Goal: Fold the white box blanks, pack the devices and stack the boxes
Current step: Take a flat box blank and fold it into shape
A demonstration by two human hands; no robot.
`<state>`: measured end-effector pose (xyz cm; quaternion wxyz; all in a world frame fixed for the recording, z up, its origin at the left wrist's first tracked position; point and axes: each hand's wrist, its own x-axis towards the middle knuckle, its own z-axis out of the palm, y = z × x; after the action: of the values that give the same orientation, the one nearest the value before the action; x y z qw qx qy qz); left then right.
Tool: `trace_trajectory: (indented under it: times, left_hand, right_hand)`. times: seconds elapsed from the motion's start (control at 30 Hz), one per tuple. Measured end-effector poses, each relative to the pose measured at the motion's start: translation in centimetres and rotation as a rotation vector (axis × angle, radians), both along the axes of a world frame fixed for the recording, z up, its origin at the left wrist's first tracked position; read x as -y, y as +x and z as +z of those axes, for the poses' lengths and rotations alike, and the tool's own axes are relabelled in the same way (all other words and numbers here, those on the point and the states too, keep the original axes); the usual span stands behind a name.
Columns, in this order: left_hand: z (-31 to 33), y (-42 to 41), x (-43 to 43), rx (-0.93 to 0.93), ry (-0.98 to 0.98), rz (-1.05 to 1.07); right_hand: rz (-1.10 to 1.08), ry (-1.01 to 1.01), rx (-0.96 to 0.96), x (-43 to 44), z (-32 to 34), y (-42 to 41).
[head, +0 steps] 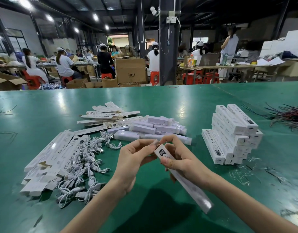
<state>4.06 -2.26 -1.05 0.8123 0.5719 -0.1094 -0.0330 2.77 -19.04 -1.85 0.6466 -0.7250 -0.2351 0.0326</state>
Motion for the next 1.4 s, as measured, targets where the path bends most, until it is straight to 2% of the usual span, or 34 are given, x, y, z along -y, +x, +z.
trace_trajectory:
  times: [0.27,0.57,0.73,0.8,0.9,1.0,1.07,1.17,1.23,1.3,1.4]
  left_hand:
    - [0.1,-0.3,0.5,0.027,0.009,0.059]
    - [0.0,-0.2,0.1,0.083,0.016,-0.033]
    - [-1.0,-0.2,0.5,0.230,0.185,0.000]
    - [-1.4,-0.1,0.6,0.212,0.189,0.000]
    - [-1.7,0.3,0.8,0.077,0.085,0.024]
    - [-2.1,1.2,0.6,-0.070,-0.044,0.123]
    - [-2.3,1.8,0.3,-0.094,-0.057,0.193]
    - [-2.8,2.2,0.1,-0.055,0.018,0.247]
    - [-3.0,2.2,0.3,-0.034,0.074,0.254]
    - [-3.0,2.0,0.4,0.008,0.137,0.265]
    - [-2.8,1.5,0.4,0.158,0.312,0.314]
  right_hand:
    - [-0.027,-0.004,0.013,0.2,-0.1,0.1]
    - [-0.001,0.047,-0.019,0.4,0.0,0.2]
    - [0.005,0.059,-0.072,0.8,-0.3,0.7]
    - [-0.015,0.028,-0.069,0.9,-0.4,0.8]
    - [-0.065,-0.054,-0.056,0.6,-0.3,0.8]
    - [-0.110,-0.207,0.008,0.1,-0.1,0.4]
    - [-0.196,-0.403,0.161,0.2,-0.2,0.4]
    - [-0.483,-0.699,0.459,0.7,-0.3,0.8]
    - [-0.706,-0.868,0.590,1.8,0.0,1.6]
    - [-0.875,-1.015,0.589,3.5,0.3,2.6]
    - [-1.017,-1.217,0.428,5.5,0.5,4.1]
